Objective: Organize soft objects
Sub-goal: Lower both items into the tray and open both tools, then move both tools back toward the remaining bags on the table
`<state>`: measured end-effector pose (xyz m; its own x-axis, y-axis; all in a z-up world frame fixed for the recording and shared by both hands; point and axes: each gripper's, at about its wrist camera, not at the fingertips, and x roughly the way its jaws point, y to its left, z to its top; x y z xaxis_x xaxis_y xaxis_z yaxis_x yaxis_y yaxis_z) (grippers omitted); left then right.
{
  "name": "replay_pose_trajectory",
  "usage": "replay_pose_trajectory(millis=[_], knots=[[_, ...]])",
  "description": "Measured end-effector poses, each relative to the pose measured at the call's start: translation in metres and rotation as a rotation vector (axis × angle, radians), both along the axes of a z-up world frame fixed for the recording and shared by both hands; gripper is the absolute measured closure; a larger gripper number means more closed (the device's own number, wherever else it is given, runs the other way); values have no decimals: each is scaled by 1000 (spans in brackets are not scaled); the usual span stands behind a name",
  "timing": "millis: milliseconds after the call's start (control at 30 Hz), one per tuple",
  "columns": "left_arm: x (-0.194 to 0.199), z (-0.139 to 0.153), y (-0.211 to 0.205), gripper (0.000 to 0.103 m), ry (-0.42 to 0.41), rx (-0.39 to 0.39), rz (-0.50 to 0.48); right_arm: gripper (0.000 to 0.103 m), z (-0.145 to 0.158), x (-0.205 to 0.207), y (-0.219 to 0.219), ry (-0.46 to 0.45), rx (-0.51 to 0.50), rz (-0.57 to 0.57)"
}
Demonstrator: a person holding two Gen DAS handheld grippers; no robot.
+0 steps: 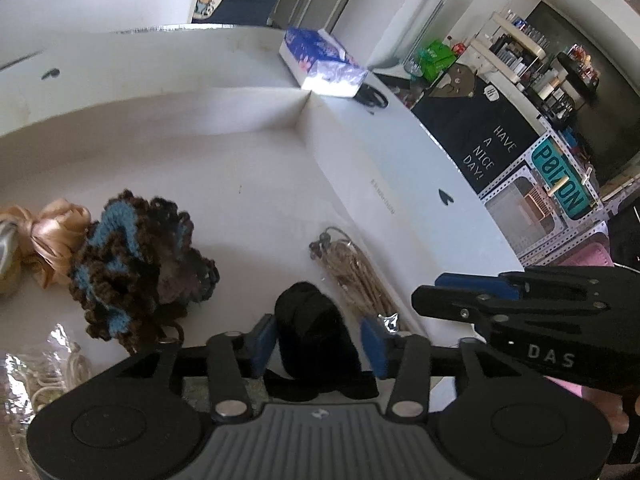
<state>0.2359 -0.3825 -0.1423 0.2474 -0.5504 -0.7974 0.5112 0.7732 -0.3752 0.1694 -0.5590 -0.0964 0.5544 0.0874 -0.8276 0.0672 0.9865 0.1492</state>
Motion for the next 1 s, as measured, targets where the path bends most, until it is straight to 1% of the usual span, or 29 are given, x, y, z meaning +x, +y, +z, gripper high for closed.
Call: replay_pose_trajectory(millis=[67,167,233,300,367,433,500,567,633,667,700,800,1000], knots=[[-2,6,3,46,-16,-4,3,71,5,-4,0,-17,1,-5],[-6,13,6,39,-39,-7,7,59,11,-10,0,-37,-2,-17],[-8,17,8,31,-51,-10,12,56,14,-14,0,-45,-12,-24],[-12,21,11,24,-65,-10,18,50,16,-18,0,-52,-14,-34],[-15,25,14,23,-78,-10,23,46,17,-22,-1,-59,-18,-45],[-19,28,18,17,-87,-9,25,43,19,-26,-2,-66,-19,-54],[-23,30,22,14,-95,-6,33,36,20,-31,-2,-75,-18,-60],[-26,33,26,11,-104,-2,45,33,21,-35,-2,-85,-18,-64],[-30,35,30,4,-112,3,60,27,22,-39,-1,-93,-22,-66],[-31,37,32,4,-119,4,68,22,23,-42,0,-99,-25,-65],[-33,39,34,3,-124,5,74,19,24,-44,0,-104,-27,-65],[-37,43,39,0,-142,9,83,15,26,-49,1,-117,-31,-68],[-46,49,48,0,-172,14,97,6,29,-60,3,-151,-41,-81]])
